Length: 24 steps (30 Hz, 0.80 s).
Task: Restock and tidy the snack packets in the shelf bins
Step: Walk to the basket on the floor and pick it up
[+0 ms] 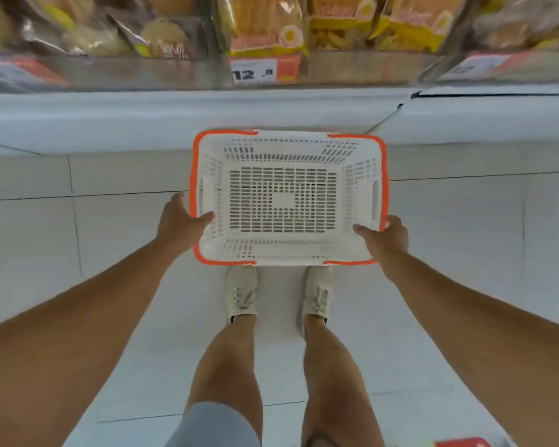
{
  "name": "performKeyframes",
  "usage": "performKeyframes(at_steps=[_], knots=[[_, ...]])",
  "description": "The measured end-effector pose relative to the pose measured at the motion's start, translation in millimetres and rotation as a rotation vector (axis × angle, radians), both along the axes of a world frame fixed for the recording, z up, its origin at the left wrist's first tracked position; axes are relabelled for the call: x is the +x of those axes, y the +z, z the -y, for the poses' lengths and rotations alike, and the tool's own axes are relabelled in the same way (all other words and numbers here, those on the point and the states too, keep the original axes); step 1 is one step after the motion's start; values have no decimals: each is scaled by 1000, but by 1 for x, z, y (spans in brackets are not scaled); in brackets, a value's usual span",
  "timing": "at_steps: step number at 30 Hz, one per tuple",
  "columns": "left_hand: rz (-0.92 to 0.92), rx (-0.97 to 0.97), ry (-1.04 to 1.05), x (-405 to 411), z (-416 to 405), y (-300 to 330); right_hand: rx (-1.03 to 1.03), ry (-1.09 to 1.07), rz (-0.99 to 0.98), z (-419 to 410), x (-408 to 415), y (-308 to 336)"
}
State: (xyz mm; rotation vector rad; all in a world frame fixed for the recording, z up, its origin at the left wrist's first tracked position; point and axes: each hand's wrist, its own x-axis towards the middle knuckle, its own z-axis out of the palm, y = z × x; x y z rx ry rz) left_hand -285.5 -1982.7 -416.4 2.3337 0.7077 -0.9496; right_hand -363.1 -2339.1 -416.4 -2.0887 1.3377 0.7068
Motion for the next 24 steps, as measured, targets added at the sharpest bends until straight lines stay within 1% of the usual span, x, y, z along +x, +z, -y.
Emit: performKeyframes(at_steps=[2,3,5,6,7,9,11,14,17,20,22,24], knots=[[29,51,71,1,0,-60,-142,108,-56,27,12,-61],[25,59,125,0,1,-86,-157,102,-74,41,15,-90],[21,87,216,-4,6,-127,-116,18,-83,61,19,-134],[50,132,219,-7,8,-140,-76,-32,-58,68,20,-148],[92,195,193,-10,8,-147,-32,-74,-28,73,21,-156],[158,269,136,-18,1,-153,-17,-80,-9,78,19,-160],[148,244,104,-31,-8,-136,-44,-48,-28,79,12,-139],[60,236,65,-61,-25,-67,-67,15,-51,75,3,-70],[5,276,125,-105,-53,40,-71,211,-54,51,0,34],[16,356,190,-152,-81,148,-104,429,-7,17,2,141],[31,369,254,-184,-103,217,-111,559,31,-12,1,207],[50,380,357,-219,-128,277,-64,662,98,-53,4,266]])
